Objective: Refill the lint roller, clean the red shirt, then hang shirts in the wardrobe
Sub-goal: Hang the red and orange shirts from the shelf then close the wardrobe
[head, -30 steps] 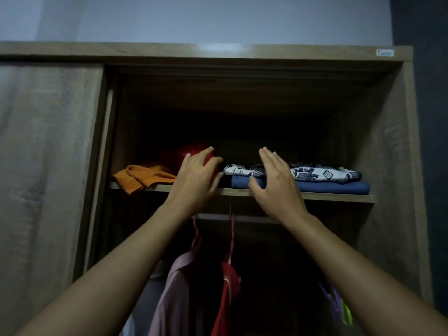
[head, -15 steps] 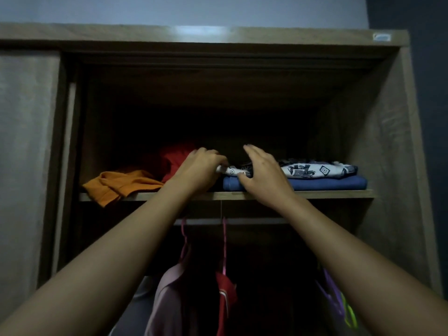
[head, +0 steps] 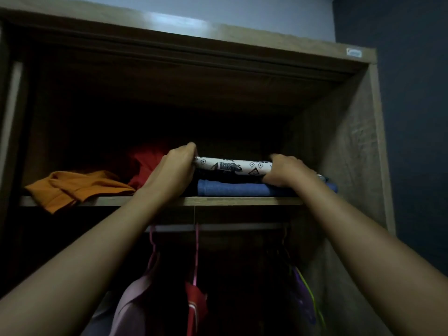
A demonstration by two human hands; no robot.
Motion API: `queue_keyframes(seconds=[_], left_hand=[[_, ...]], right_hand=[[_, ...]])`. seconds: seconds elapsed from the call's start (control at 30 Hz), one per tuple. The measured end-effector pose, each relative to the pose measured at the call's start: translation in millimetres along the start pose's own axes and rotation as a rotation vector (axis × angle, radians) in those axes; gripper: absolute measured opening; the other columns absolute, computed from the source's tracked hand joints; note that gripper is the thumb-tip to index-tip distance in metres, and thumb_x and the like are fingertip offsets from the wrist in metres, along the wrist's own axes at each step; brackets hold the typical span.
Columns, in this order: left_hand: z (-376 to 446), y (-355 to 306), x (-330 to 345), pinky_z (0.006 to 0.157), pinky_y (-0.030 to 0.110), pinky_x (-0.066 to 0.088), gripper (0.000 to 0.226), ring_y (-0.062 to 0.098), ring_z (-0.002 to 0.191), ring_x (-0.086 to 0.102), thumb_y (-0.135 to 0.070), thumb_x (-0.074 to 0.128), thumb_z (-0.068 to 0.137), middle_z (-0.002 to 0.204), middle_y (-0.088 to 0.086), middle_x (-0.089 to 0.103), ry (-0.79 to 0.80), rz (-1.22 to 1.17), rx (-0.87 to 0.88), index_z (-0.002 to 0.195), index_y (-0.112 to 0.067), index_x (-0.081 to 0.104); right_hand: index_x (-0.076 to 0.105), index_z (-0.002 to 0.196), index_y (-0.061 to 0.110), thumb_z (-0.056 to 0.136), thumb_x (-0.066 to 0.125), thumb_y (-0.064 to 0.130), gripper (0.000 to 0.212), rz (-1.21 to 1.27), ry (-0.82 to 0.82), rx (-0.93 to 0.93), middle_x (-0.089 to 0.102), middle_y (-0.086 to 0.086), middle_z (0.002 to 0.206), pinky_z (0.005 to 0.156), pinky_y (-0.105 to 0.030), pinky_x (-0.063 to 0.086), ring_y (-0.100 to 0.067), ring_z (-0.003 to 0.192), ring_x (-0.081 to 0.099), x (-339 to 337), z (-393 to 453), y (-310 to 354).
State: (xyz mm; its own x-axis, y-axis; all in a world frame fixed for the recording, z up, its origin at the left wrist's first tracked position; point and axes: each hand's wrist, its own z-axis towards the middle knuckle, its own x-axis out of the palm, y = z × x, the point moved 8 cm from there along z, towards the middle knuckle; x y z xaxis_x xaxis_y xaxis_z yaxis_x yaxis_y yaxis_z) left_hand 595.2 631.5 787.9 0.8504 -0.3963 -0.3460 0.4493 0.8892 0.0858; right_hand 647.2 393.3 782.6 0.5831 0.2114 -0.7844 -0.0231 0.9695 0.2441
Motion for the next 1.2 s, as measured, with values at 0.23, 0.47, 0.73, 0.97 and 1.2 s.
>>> queue_keyframes(seconds=[0.23,0.47,0.73,0.97,1.2], left_hand=[[3,8,5,0.057,0.025,0.036,0.022,0.015,0.069,0.051,-0.012,0.068,0.077,0.077,-0.003,0.051,0.02,-0.021,0.029,0.08,-0.017,0.046],[15,4,13,0.061,0.04,0.047,0.02,0.03,0.076,0.059,0.001,0.066,0.078,0.085,0.011,0.056,0.021,0.073,0.032,0.082,-0.011,0.05],[6,7,20,0.064,0.038,0.051,0.018,0.021,0.074,0.059,-0.005,0.069,0.077,0.079,0.002,0.06,0.155,0.056,0.025,0.082,-0.016,0.056],[28,-8,6,0.071,0.032,0.048,0.022,0.016,0.081,0.058,-0.021,0.053,0.084,0.085,-0.002,0.065,0.372,-0.074,-0.194,0.07,-0.023,0.07],[45,-38,82,0.089,0.035,0.045,0.034,0.023,0.104,0.058,-0.024,0.037,0.098,0.117,0.01,0.062,0.545,-0.124,-0.211,0.117,-0.013,0.063]], right_hand=[[0.044,0.136,0.036,0.08,0.067,0.017,0.063,0.025,0.337,-0.312,0.055,0.002,0.119,0.092,-0.042,0.05,-0.02,0.103,0.056,-15,10,-10],[0.055,0.13,0.027,0.094,0.049,0.017,0.038,-0.464,-0.409,-0.45,0.064,-0.01,0.116,0.081,-0.044,0.053,-0.033,0.101,0.062,-43,23,-11],[0.06,0.119,0.021,0.087,0.045,0.003,0.039,-0.401,-0.043,-0.394,0.065,-0.009,0.116,0.08,-0.031,0.043,-0.031,0.107,0.059,-7,-2,-34],[0.065,0.083,0.01,0.085,0.05,0.024,0.021,0.092,0.197,-0.216,0.067,-0.009,0.085,0.062,-0.034,0.044,-0.022,0.071,0.058,-37,8,-32],[0.066,0.11,0.008,0.097,0.044,0.035,0.037,0.027,0.238,-0.198,0.064,-0.009,0.111,0.083,-0.035,0.047,-0.021,0.092,0.06,7,39,-23]])
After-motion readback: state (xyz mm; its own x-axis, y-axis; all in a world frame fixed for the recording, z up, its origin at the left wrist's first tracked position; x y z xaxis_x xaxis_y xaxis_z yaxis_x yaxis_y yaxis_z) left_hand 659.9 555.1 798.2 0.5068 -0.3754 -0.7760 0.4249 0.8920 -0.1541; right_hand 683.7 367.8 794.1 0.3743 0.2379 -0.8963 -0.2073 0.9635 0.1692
